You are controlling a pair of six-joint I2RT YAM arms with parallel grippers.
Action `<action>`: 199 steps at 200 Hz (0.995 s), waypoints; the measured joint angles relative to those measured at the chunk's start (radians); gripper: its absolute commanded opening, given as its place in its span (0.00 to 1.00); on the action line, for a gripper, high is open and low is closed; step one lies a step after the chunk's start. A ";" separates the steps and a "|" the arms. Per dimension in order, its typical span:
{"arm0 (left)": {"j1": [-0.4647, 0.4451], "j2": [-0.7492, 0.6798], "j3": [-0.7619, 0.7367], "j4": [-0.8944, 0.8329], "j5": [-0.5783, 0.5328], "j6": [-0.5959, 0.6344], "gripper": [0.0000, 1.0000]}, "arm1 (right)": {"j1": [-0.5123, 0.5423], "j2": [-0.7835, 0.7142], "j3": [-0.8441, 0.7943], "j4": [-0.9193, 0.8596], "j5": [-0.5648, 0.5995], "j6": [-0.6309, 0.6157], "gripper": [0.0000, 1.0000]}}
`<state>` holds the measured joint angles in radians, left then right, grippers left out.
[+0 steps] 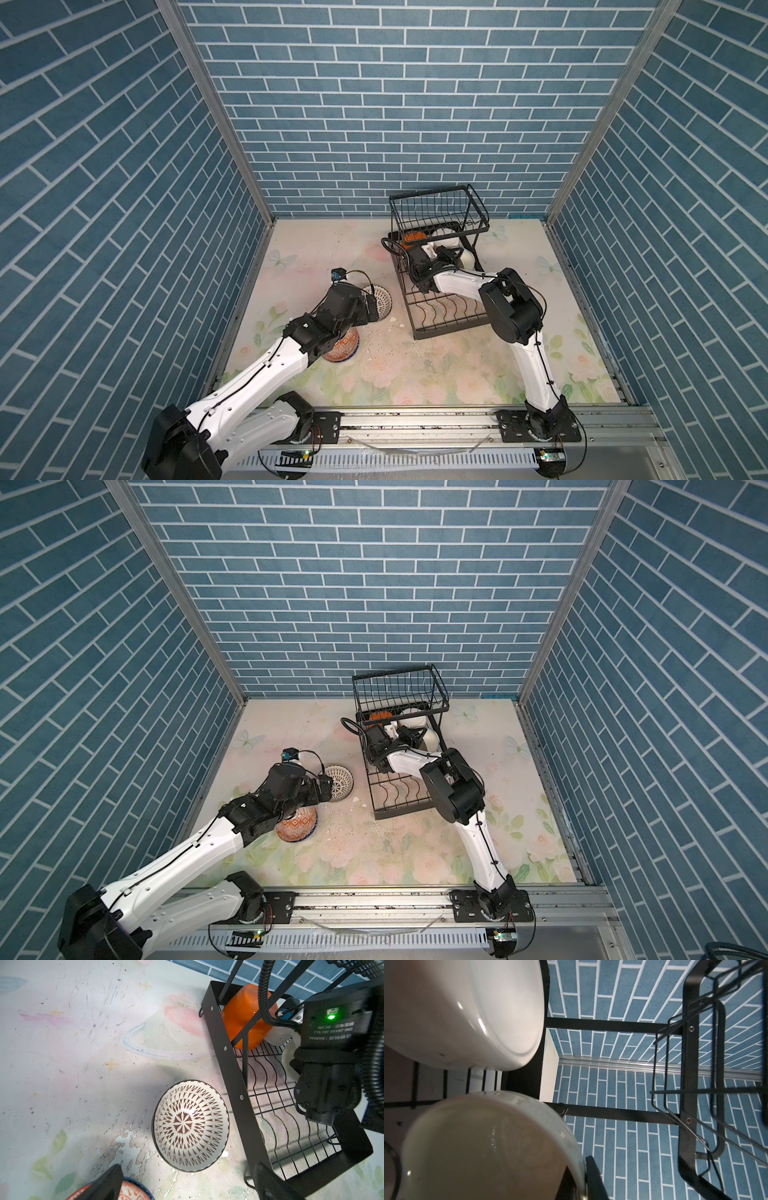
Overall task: Load the bowls into the dish rack
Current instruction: 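Tilt the cream bowl upright against the white bowl and open the right gripper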
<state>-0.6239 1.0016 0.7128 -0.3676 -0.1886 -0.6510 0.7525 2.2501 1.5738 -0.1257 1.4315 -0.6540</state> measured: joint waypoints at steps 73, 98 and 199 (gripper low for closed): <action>0.004 0.004 0.000 0.000 0.000 0.000 1.00 | 0.022 0.024 0.004 0.033 0.004 -0.019 0.00; 0.004 0.004 0.000 0.000 0.002 0.000 1.00 | 0.022 0.024 0.005 0.033 0.004 -0.018 0.02; 0.005 0.004 0.000 0.000 0.004 0.000 1.00 | 0.024 0.037 0.011 -0.019 -0.058 -0.005 0.40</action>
<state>-0.6193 1.0054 0.7124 -0.3676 -0.1848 -0.6510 0.7761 2.2868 1.5848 -0.1448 1.3731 -0.6594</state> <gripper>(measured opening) 0.996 0.375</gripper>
